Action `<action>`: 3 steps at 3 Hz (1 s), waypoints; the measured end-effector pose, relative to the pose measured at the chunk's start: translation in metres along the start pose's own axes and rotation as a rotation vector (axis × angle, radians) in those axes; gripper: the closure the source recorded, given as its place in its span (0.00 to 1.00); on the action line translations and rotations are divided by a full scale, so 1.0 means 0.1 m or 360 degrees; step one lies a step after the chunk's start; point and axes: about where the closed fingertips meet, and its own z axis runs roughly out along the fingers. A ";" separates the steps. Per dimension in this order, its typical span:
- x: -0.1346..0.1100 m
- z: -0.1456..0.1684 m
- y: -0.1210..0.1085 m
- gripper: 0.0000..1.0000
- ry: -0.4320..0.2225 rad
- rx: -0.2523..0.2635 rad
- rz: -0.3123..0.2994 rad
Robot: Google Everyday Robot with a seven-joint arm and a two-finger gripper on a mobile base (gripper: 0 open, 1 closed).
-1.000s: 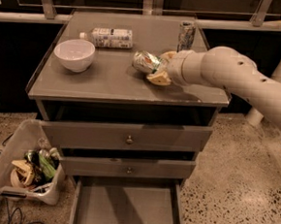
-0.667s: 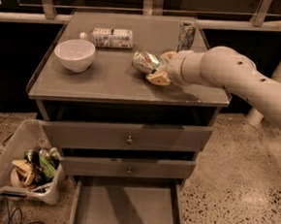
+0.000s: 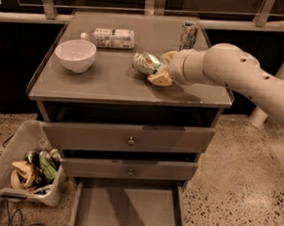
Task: Pick 7up can from bottom drawer and place on counter
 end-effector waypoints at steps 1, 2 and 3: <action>-0.40 0.03 -0.24 0.12 -0.0014 0.0022 -0.0113; -0.49 0.07 -0.24 0.00 -0.0035 0.0021 -0.0118; -0.49 0.07 -0.24 0.00 -0.0035 0.0021 -0.0118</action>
Offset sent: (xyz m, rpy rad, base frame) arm 0.0115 0.0094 0.0272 -0.0326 -0.0338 0.0169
